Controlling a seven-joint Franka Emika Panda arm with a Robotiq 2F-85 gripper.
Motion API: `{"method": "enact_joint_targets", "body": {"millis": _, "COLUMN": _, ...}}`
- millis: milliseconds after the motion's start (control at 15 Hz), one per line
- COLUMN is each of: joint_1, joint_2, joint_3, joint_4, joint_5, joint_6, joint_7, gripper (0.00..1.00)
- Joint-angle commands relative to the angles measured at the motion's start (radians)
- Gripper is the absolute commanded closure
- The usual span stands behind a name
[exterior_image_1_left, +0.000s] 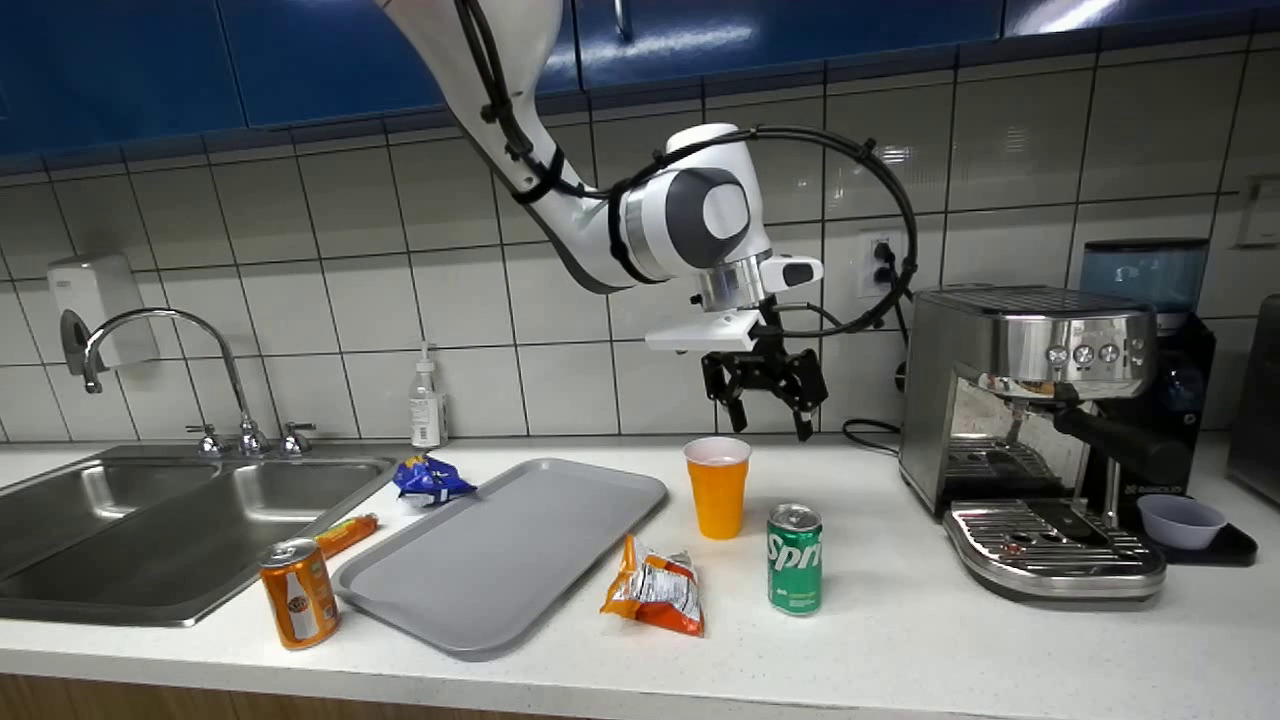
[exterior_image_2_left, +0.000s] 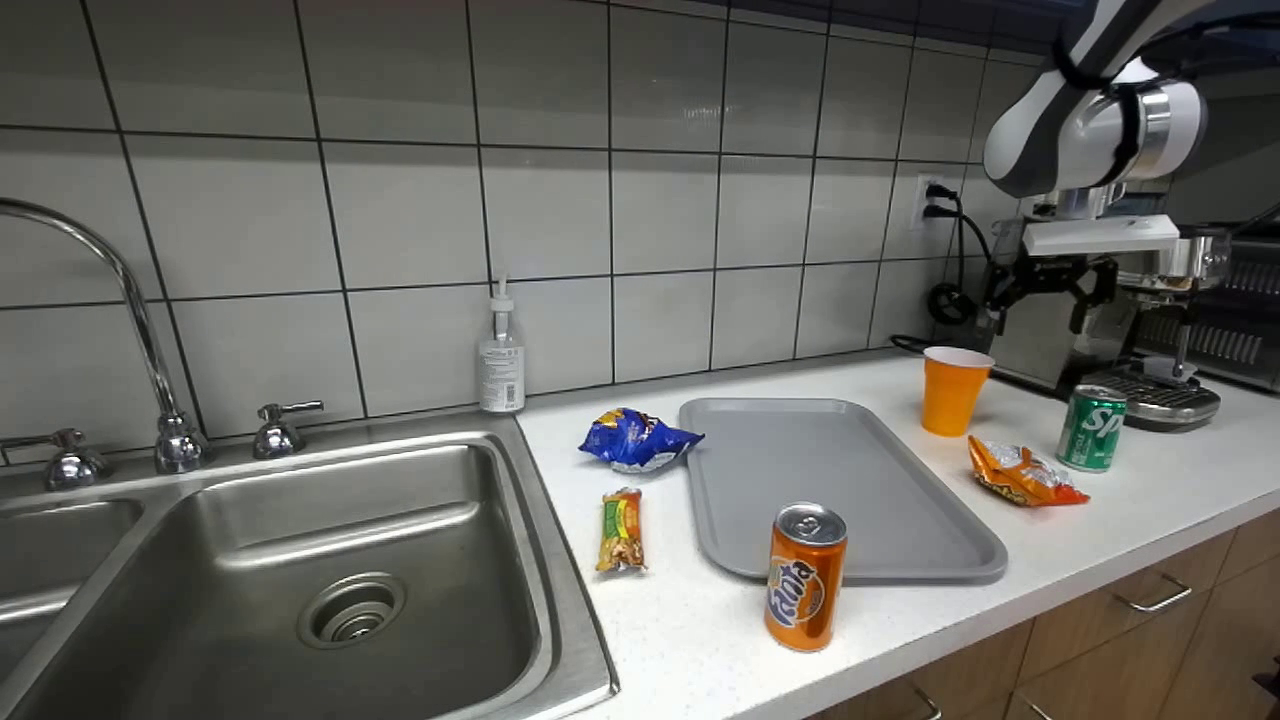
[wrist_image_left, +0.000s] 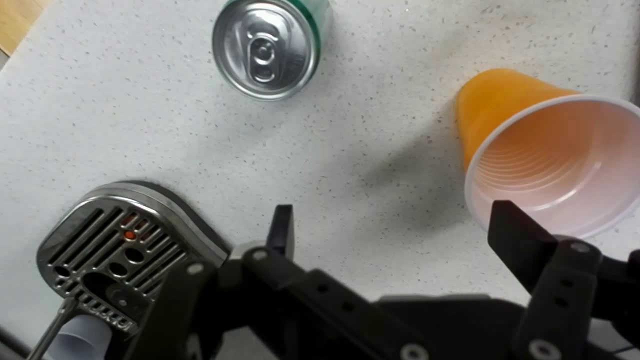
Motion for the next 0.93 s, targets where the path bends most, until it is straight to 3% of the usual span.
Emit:
{"method": "enact_joint_targets", "body": {"millis": 0, "joint_1": 0.005, "joint_2": 0.001, "joint_3": 0.025, "joint_4": 0.032, "joint_5": 0.012, "joint_6": -0.038, "joint_7": 0.005, "gripper": 0.00}}
{"method": "enact_joint_targets", "body": {"millis": 867, "joint_1": 0.004, "joint_2": 0.105, "joint_3": 0.060, "joint_4": 0.121, "joint_5": 0.054, "joint_6": -0.090, "joint_7": 0.018, "gripper": 0.00}}
